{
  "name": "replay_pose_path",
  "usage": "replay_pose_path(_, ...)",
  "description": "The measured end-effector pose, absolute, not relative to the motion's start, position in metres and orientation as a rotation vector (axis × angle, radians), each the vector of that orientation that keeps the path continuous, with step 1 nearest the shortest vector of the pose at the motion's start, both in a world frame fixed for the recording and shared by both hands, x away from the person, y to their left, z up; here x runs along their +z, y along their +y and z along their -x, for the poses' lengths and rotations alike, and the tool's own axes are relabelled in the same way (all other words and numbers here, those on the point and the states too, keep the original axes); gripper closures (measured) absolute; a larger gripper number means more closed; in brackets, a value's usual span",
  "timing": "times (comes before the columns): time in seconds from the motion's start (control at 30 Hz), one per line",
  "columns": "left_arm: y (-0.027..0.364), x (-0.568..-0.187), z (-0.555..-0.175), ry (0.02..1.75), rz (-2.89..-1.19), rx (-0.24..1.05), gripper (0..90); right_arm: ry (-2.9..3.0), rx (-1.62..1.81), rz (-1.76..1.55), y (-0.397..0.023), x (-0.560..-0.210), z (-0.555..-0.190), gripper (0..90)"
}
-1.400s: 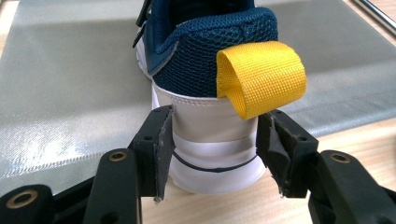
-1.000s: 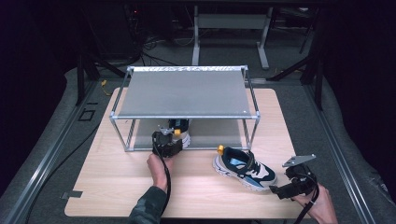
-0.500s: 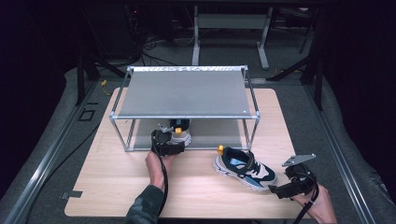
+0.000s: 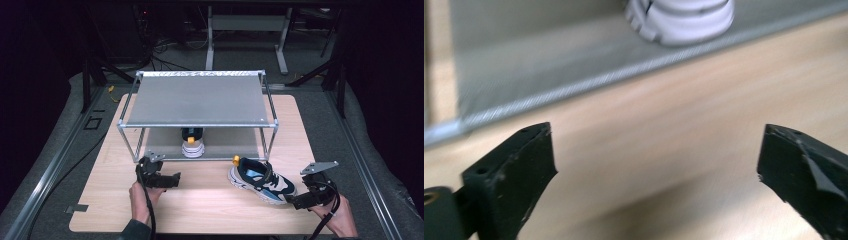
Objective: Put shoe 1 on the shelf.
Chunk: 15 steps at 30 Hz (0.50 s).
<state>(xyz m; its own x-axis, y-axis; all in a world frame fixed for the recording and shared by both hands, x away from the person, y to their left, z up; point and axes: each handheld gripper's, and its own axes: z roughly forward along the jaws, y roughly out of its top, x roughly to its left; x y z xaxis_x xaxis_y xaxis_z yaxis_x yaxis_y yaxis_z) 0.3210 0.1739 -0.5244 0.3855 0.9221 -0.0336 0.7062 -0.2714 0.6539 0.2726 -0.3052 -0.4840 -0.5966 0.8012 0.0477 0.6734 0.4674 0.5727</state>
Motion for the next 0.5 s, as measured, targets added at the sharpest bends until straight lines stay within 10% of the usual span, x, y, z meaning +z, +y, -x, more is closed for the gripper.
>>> replay_pose_path(0.5,0.234,-0.529,-0.278,1.497,-1.971,0.522,0.1,2.520,0.813,-1.244,-0.288,-0.478,-0.279,4.8)
